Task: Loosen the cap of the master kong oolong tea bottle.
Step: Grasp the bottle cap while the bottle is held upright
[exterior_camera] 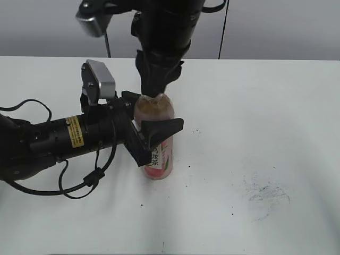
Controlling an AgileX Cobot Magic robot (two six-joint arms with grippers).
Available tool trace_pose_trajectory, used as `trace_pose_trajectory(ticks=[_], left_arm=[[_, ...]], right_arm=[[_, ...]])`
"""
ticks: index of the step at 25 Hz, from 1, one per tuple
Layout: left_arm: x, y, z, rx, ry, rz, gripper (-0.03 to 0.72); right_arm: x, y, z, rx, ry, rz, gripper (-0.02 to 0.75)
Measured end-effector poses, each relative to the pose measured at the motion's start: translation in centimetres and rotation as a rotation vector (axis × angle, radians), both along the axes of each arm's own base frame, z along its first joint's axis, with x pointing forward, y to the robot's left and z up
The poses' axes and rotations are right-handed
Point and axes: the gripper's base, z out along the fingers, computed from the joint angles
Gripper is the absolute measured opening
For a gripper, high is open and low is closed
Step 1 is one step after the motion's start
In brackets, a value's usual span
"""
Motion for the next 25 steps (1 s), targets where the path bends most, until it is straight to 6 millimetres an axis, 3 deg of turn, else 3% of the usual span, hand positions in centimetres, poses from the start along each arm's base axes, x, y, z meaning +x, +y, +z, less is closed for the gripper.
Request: trace_pose_trajectory(ticks=[10, 16, 21, 23, 25], left_arm=[[-0.05, -0.02, 0.00, 0.002, -0.004, -0.007, 0.445], [-0.07, 0.00, -0.01, 0.001, -0.003, -0.004, 0.445], [-0.09, 0.03, -0.03, 0.000, -0.002, -0.004, 0.445], [-0.09, 0.03, -0.03, 0.000, -0.002, -0.004, 0.445], [-0.07, 0.04, -0.02, -0.002, 0.001, -0.002, 0.445]], right_arm=[[-0.21, 0.06, 0.16, -0.156, -0.274, 0.987, 0.272], [-0.17, -0.02, 0.20, -0.236, -0.420, 1.452, 0.272], [-0.13, -0.05, 0.21, -0.228, -0.427, 1.469, 0.272], [-0.11, -0.08, 0.21, -0.202, -0.382, 1.336, 0.281], [-0.24, 0.08, 0.25, -0.134, -0.307, 1.113, 0.355]])
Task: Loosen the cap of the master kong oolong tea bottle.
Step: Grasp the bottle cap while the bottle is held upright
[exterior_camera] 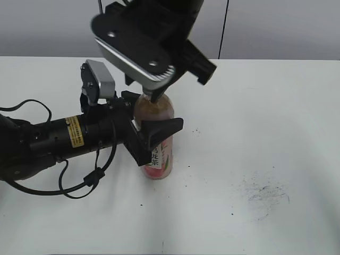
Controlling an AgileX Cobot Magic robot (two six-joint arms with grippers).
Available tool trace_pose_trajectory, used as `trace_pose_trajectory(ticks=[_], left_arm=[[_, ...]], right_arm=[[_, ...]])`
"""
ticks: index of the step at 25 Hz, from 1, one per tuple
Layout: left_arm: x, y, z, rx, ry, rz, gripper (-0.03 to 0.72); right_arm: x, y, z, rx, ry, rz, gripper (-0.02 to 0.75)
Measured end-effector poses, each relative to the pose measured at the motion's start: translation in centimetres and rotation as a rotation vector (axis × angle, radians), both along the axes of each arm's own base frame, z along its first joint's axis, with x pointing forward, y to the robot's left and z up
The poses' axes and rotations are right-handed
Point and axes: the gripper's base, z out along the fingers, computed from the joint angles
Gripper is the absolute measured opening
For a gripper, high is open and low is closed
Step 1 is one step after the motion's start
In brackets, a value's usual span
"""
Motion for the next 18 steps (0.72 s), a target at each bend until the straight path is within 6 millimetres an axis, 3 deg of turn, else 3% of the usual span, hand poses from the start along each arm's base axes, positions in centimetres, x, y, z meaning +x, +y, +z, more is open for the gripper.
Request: trace_pose_trajectory(ticks=[4, 13, 18], left_arm=[[0.08, -0.01, 0.02, 0.001, 0.000, 0.003, 0.445], [0.04, -0.04, 0.01, 0.002, 0.000, 0.000, 0.445], [0.04, -0.04, 0.01, 0.002, 0.000, 0.001, 0.445]], right_arm=[[-0.64, 0.67, 0.09, 0.100, 0.225, -0.495, 0.547], [-0.03, 0.16, -0.02, 0.235, 0.523, -1.590, 0.570], [0.17, 0.10, 0.00, 0.307, 0.616, -1.908, 0.559]])
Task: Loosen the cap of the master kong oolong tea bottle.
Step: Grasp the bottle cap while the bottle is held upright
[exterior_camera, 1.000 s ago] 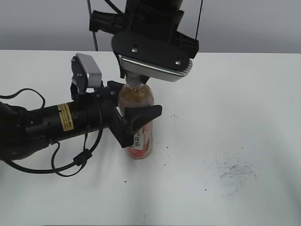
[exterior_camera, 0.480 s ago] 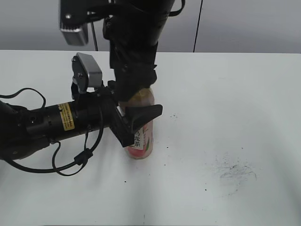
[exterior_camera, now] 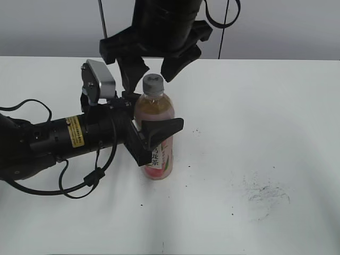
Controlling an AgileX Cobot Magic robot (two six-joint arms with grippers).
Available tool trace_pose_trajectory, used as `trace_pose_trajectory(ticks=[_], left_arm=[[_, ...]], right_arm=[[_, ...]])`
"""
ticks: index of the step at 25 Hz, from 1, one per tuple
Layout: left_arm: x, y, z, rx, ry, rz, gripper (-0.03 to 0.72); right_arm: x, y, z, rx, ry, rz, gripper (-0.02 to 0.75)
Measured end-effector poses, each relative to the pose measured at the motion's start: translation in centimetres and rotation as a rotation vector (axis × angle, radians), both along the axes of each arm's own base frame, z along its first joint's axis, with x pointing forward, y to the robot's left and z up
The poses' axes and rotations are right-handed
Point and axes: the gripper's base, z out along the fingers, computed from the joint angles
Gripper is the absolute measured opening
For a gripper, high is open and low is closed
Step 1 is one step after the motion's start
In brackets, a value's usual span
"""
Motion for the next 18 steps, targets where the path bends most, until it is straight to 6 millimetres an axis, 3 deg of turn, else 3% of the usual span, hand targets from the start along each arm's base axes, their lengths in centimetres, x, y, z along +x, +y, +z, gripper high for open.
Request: trace_pose_trajectory(ticks=[5, 12, 14, 18], left_arm=[[0.00, 0.00, 0.00, 0.000, 0.000, 0.000, 0.445], [0.00, 0.00, 0.00, 0.000, 0.000, 0.000, 0.445], [0.00, 0.00, 0.00, 0.000, 0.000, 0.000, 0.445], [0.02, 0.01, 0.00, 0.000, 0.001, 0.002, 0.445]], right_arm=[[0.16, -0.29, -0.06, -0.016, 0.008, -0.085, 0.489], [0.15, -0.33, -0.07, -0.020, 0.010, -0.089, 0.332], [0.14, -0.32, -0.07, -0.025, 0.002, -0.062, 0.273], [0.12, -0.30, -0.07, -0.054, -0.042, 0.090, 0.273]])
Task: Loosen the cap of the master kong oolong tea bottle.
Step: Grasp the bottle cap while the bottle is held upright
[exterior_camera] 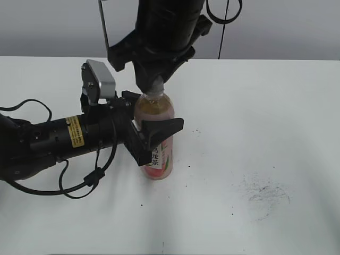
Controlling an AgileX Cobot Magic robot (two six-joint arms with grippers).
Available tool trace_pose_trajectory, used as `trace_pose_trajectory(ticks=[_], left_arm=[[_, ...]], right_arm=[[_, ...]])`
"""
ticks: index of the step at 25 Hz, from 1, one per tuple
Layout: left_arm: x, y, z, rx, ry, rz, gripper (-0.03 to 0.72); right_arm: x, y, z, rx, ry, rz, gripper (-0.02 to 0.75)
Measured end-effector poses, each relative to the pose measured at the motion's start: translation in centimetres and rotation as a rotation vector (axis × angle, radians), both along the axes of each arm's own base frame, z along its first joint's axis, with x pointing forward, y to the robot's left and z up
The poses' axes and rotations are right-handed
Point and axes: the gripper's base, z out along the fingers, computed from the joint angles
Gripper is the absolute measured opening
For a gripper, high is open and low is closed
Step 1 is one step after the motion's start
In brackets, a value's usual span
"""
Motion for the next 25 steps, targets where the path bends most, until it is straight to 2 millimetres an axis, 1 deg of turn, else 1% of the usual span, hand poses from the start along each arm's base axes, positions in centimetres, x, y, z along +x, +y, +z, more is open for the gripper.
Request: trace_pose_trajectory(ticks=[6, 10, 16, 18, 23, 25], left_arm=[[-0.01, 0.00, 0.01, -0.001, -0.001, -0.001, 0.445], [-0.03, -0.01, 0.00, 0.001, -0.002, -0.004, 0.445], [-0.05, -0.02, 0.00, 0.002, -0.004, -0.006, 0.445], [-0.05, -0.02, 0.00, 0.001, -0.004, -0.006, 0.445], [-0.04, -0.02, 0.01, 0.001, -0.004, -0.005, 0.445], [-0.03, 0.02, -0.01, 0.000, -0.001, -0.002, 0.445]], right_arm=[[-0.08, 0.08, 0.01, -0.084, -0.122, 0.445, 0.273], [-0.11, 0.10, 0.01, -0.151, -0.220, 0.783, 0.273], [-0.26, 0.16, 0.09, -0.250, -0.398, 1.399, 0.273], [-0.30, 0.19, 0.09, -0.277, -0.450, 1.566, 0.273], [-0.29, 0.15, 0.09, -0.339, -0.568, 1.930, 0.273], [-0.26, 0.12, 0.10, -0.360, -0.609, 2.049, 0.273]])
